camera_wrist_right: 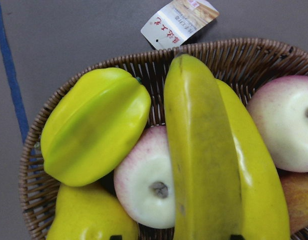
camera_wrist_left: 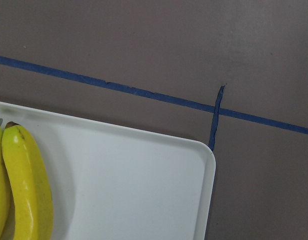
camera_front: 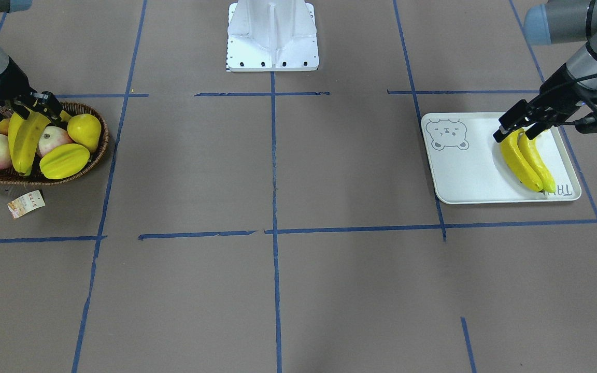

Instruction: Transfer all bananas from basket to plate

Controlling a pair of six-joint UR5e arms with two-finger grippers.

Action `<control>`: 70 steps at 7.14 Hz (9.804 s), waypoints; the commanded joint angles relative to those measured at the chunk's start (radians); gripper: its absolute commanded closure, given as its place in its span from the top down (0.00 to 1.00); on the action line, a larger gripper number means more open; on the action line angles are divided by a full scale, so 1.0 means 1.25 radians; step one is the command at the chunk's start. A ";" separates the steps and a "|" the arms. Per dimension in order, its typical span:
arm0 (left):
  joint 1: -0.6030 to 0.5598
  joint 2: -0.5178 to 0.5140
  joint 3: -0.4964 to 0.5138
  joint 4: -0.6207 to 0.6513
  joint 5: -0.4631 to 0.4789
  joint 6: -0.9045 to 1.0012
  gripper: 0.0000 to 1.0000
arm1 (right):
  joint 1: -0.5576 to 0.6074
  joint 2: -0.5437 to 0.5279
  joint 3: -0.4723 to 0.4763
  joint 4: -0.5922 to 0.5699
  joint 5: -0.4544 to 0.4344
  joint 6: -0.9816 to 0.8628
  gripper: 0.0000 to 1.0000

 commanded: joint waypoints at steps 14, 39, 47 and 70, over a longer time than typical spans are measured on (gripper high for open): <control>0.000 0.001 0.001 0.000 0.001 0.001 1.00 | -0.011 0.016 -0.032 0.000 -0.017 0.003 0.57; 0.353 -0.501 0.052 -0.123 0.146 -0.555 0.99 | -0.299 0.728 -0.061 -0.098 -0.185 0.084 0.01; 0.335 -0.490 0.050 -0.112 0.144 -0.572 0.00 | -0.297 0.717 -0.012 -0.100 -0.176 0.088 1.00; 0.122 -0.225 -0.099 0.403 0.134 -0.190 1.00 | 0.100 0.006 0.142 0.043 0.103 -0.006 1.00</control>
